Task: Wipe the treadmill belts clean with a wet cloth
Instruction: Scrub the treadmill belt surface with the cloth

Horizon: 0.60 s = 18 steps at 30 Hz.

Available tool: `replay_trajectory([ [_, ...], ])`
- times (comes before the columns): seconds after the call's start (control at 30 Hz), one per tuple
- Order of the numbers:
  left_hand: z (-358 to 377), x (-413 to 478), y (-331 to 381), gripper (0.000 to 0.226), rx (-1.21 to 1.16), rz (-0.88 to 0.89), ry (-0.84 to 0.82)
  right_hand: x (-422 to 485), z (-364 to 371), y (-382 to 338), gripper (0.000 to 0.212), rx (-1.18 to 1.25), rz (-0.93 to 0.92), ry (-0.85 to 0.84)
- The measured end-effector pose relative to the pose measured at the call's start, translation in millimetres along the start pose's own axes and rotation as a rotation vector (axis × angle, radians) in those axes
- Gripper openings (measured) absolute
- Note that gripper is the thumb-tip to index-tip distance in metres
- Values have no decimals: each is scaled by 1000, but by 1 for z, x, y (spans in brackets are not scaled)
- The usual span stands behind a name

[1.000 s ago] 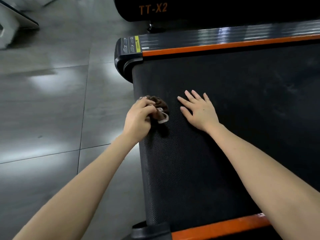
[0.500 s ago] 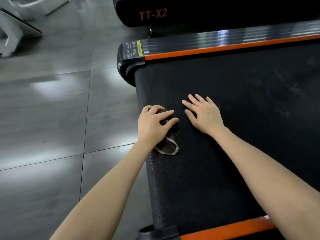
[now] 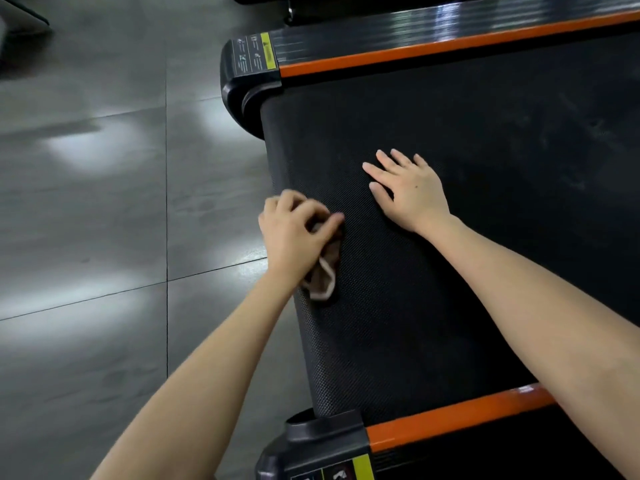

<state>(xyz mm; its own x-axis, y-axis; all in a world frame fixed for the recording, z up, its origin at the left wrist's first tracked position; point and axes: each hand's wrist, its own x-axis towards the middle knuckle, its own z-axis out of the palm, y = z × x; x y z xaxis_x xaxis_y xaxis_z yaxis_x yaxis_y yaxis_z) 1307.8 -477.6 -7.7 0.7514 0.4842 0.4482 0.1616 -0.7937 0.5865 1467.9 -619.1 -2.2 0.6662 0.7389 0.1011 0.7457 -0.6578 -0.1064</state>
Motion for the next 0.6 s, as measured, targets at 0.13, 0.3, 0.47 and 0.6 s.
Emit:
replay_trajectory([
  [0.13,2,-10,8,28,-21,-7,0,1,-1,-1,67,-6,13,-10],
  [0.3,-16,-82,39,27,-141,272,-162,-3,-2,-1,55,-14,1,-12],
  [0.47,-19,-90,42,25,-78,307,-175,-13,-5,-5,51,-30,-8,-102],
  [0.6,-20,-92,45,21,-1,305,-177,-45,-9,-17,63,17,-27,-165],
])
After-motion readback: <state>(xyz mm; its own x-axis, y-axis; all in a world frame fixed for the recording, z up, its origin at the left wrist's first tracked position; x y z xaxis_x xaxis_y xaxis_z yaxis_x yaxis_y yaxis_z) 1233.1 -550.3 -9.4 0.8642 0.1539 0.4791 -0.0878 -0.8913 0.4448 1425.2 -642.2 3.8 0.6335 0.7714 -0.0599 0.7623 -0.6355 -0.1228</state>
